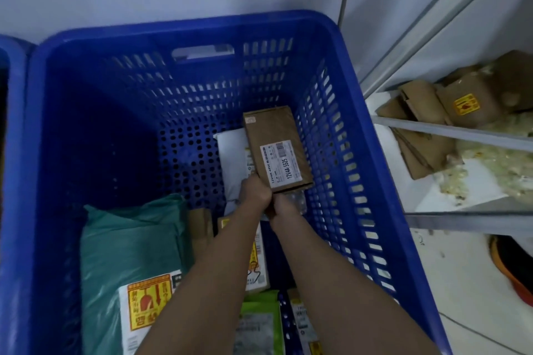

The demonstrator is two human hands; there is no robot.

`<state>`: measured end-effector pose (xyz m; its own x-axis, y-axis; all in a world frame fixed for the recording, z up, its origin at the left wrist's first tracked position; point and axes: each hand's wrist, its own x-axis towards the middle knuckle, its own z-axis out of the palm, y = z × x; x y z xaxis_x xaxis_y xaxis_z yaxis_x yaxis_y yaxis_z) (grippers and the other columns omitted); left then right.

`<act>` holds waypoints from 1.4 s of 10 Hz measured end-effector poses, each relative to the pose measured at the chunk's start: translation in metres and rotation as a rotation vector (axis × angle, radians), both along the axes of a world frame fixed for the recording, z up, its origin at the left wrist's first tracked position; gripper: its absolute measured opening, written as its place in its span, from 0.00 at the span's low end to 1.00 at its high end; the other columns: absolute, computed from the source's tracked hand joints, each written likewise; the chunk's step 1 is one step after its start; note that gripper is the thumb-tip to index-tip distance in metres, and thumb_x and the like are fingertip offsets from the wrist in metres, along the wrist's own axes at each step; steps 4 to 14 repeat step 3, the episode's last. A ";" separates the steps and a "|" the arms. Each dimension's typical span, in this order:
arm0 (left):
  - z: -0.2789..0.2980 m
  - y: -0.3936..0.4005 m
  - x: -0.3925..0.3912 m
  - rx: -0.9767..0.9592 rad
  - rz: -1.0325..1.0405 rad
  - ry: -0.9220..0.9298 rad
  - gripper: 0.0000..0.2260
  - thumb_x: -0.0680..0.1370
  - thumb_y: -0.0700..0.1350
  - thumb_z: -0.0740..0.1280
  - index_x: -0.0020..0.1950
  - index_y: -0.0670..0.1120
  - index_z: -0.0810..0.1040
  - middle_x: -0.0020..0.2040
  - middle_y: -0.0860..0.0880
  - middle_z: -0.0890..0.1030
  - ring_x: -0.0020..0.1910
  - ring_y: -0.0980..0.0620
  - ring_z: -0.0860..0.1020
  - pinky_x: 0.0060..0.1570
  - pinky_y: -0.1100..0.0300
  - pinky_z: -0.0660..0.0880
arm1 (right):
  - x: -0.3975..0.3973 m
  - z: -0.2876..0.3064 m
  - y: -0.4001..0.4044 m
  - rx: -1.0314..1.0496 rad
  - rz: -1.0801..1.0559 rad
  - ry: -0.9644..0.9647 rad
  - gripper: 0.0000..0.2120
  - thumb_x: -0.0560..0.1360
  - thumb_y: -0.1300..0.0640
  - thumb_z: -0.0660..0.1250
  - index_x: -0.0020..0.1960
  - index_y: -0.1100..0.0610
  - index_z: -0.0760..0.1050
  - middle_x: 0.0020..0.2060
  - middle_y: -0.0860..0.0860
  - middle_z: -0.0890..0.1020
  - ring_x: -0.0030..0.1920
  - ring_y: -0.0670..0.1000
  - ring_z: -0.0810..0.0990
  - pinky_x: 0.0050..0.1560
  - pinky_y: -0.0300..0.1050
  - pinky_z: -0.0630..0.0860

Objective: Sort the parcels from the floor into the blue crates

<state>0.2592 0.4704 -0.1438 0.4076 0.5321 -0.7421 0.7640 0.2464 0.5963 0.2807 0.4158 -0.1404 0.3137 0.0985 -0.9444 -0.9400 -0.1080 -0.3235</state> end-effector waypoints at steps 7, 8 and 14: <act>0.109 -0.067 -0.075 0.348 -0.176 -0.126 0.15 0.77 0.36 0.58 0.65 0.41 0.68 0.62 0.43 0.68 0.54 0.45 0.73 0.50 0.57 0.71 | -0.043 0.075 -0.066 -0.079 -0.099 -0.165 0.08 0.78 0.67 0.57 0.44 0.62 0.74 0.38 0.58 0.77 0.36 0.53 0.75 0.36 0.41 0.76; 0.109 -0.067 -0.075 0.348 -0.176 -0.126 0.15 0.77 0.36 0.58 0.65 0.41 0.68 0.62 0.43 0.68 0.54 0.45 0.73 0.50 0.57 0.71 | -0.043 0.075 -0.066 -0.079 -0.099 -0.165 0.08 0.78 0.67 0.57 0.44 0.62 0.74 0.38 0.58 0.77 0.36 0.53 0.75 0.36 0.41 0.76; 0.109 -0.067 -0.075 0.348 -0.176 -0.126 0.15 0.77 0.36 0.58 0.65 0.41 0.68 0.62 0.43 0.68 0.54 0.45 0.73 0.50 0.57 0.71 | -0.043 0.075 -0.066 -0.079 -0.099 -0.165 0.08 0.78 0.67 0.57 0.44 0.62 0.74 0.38 0.58 0.77 0.36 0.53 0.75 0.36 0.41 0.76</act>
